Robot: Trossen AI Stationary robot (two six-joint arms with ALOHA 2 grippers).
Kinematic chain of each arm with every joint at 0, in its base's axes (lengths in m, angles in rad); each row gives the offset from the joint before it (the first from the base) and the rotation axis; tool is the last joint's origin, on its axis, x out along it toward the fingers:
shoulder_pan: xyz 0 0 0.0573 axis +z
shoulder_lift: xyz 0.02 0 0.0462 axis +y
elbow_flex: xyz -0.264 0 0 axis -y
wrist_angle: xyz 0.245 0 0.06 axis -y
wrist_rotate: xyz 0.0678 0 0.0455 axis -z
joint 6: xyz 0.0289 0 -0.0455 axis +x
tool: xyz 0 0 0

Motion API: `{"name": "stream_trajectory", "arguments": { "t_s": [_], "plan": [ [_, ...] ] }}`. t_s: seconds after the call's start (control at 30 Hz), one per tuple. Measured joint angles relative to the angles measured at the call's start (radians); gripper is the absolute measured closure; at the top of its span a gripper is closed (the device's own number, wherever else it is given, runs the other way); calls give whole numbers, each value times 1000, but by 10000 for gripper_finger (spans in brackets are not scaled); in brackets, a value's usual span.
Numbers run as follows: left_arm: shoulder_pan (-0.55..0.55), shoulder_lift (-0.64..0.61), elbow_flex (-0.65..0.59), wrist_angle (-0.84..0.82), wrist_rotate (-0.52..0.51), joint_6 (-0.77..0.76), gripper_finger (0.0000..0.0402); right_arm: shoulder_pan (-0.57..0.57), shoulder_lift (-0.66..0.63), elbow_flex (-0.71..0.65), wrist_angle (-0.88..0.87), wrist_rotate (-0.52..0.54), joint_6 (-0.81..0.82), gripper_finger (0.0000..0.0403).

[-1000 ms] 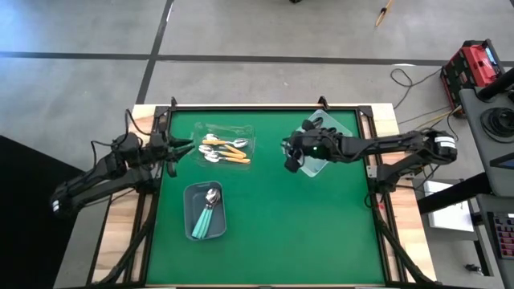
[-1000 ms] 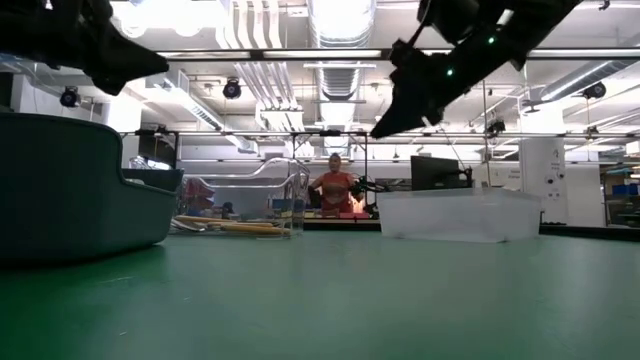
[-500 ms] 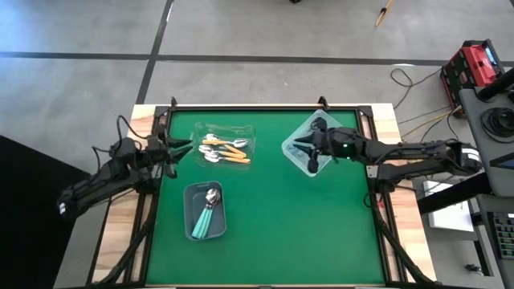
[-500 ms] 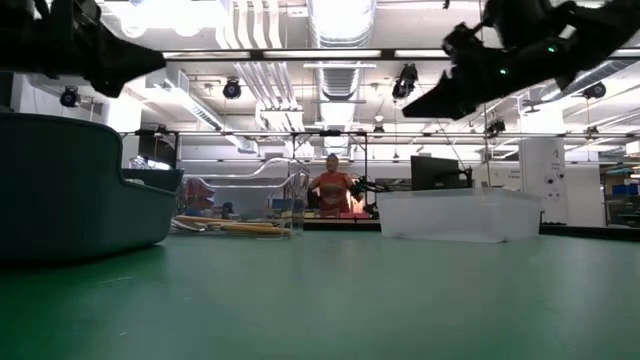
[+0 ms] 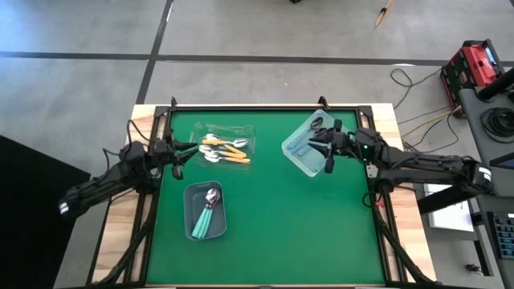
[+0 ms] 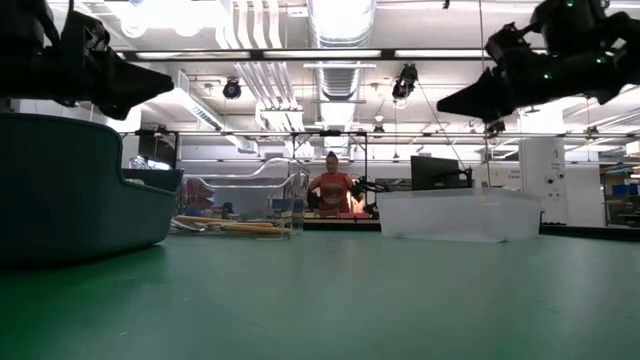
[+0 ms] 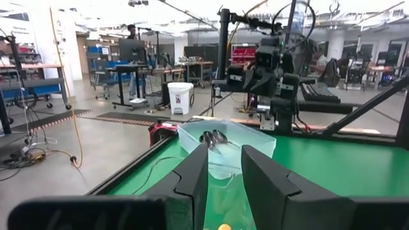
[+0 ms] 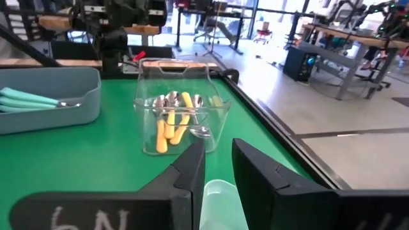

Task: Sort silverware by color (type)
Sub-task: Return to Home Position

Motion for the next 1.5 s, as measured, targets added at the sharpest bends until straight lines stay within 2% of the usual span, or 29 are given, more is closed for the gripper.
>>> {"name": "stream_trajectory", "arguments": {
  "t_s": [0.23,0.53,0.7,0.9,1.13,1.37,1.5],
  "plan": [
    [0,0,-62,120,0,-24,324,-20,-138,-90,3,-13,39,333],
    [0,3,-63,108,-2,-38,324,-21,-313,-171,-36,-27,71,337],
    [0,5,-63,75,-87,-51,324,-21,-400,-185,-108,-29,71,339],
    [0,5,-63,21,-116,-47,324,-21,-494,-189,-189,-148,40,339],
    [0,5,-63,22,-116,-52,324,-21,-602,-267,-203,-156,42,339],
    [0,7,-63,21,-116,-68,324,-21,-665,-267,-221,-186,36,339],
    [0,9,-63,20,-116,-59,324,-21,-666,-267,-241,-138,1,339]
  ]
}}
